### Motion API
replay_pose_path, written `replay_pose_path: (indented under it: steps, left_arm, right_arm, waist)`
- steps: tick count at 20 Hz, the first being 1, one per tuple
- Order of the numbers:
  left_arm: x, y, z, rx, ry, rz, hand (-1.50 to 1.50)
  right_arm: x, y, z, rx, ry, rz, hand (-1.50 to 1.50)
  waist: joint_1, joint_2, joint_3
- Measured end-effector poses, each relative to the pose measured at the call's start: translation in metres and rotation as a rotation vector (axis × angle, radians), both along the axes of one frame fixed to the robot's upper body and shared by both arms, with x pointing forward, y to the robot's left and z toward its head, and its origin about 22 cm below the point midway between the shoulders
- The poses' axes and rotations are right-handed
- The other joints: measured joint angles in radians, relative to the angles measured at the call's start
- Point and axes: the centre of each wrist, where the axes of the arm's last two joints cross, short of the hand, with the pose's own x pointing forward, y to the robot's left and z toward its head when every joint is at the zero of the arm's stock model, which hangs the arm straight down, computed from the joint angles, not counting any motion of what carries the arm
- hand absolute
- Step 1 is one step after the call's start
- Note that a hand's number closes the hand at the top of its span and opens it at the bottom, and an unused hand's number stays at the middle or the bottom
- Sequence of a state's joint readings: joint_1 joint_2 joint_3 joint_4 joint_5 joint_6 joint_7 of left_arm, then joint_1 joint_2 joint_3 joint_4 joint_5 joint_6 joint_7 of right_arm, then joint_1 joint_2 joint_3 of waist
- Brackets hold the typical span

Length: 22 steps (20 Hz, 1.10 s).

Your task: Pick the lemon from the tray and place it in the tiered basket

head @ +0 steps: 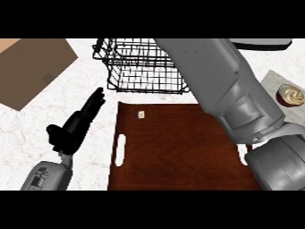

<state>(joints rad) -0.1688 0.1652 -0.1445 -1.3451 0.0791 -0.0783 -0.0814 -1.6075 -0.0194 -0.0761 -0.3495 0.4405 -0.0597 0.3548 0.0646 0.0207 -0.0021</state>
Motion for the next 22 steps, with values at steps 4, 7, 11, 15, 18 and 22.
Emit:
replay_pose_path:
  steps: [4,7,11,15,18,22]
  left_arm:
    - [-0.001,-0.005,-0.002,0.003,0.000,0.001,0.00]
    - [-0.002,-0.004,-0.003,-0.003,-0.002,0.004,0.00]
    - [-0.002,-0.004,-0.002,-0.003,0.006,0.004,0.00]
    - [0.000,-0.003,-0.001,-0.007,0.005,0.010,0.00]
    - [-0.003,0.002,-0.006,-0.004,0.009,0.017,0.00]
    - [-0.004,0.005,-0.002,-0.001,0.008,0.026,0.00]
  right_arm:
    - [0.003,0.000,-0.006,0.072,0.084,-0.001,1.50]
    - [0.004,0.000,-0.008,0.149,0.221,-0.034,-1.50]
    - [0.007,-0.004,-0.012,0.256,0.329,-0.054,-1.50]
    - [0.006,-0.001,-0.009,0.345,0.324,-0.088,-1.50]
    - [0.010,-0.012,0.000,0.385,0.249,-0.168,-1.50]
    - [0.018,-0.042,0.012,0.394,0.103,-0.331,-1.50]
  waist:
    - [0.005,0.001,0.000]
    - [0.004,0.000,0.000]
    - [0.002,0.000,0.000]
    - [-0.003,-0.003,0.000]
    - [-0.011,-0.004,0.000]
    - [-0.025,-0.007,0.000]
